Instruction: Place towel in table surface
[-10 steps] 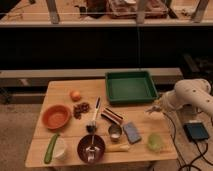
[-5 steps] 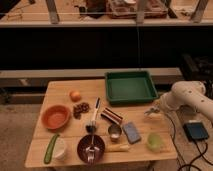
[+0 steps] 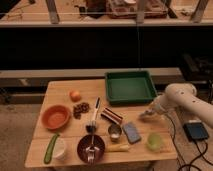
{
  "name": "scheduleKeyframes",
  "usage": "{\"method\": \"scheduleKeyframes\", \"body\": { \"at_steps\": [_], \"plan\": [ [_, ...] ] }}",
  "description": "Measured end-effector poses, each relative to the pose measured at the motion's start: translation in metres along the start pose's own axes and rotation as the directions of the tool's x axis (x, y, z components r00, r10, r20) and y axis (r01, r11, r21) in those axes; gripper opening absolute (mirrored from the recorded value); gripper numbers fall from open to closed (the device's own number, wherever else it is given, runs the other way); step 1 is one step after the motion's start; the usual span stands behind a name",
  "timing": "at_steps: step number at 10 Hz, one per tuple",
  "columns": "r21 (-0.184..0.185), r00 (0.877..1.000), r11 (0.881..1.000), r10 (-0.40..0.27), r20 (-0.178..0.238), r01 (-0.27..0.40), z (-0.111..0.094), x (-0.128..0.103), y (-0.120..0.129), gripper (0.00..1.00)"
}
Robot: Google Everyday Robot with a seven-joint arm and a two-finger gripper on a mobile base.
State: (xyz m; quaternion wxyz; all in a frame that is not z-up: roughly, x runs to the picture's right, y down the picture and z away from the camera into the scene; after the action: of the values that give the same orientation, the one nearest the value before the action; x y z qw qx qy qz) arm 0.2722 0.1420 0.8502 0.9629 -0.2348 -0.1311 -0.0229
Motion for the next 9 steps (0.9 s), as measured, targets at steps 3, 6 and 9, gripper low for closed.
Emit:
{"method": "scheduleKeyframes", "body": {
  "at_steps": [3, 6, 9],
  "plan": [
    [-0.032, 1.0, 0.999, -0.031, 0.003, 0.031, 0.011, -0.011, -0.003, 0.8],
    [-0.068, 0.997, 0.995, -0.073, -0.025, 0.072, 0.003, -0.021, -0.009, 0.8],
    [-0.114, 0.993, 0.988, -0.108, -0.049, 0.102, -0.019, -0.035, -0.015, 0.8]
  ]
}}
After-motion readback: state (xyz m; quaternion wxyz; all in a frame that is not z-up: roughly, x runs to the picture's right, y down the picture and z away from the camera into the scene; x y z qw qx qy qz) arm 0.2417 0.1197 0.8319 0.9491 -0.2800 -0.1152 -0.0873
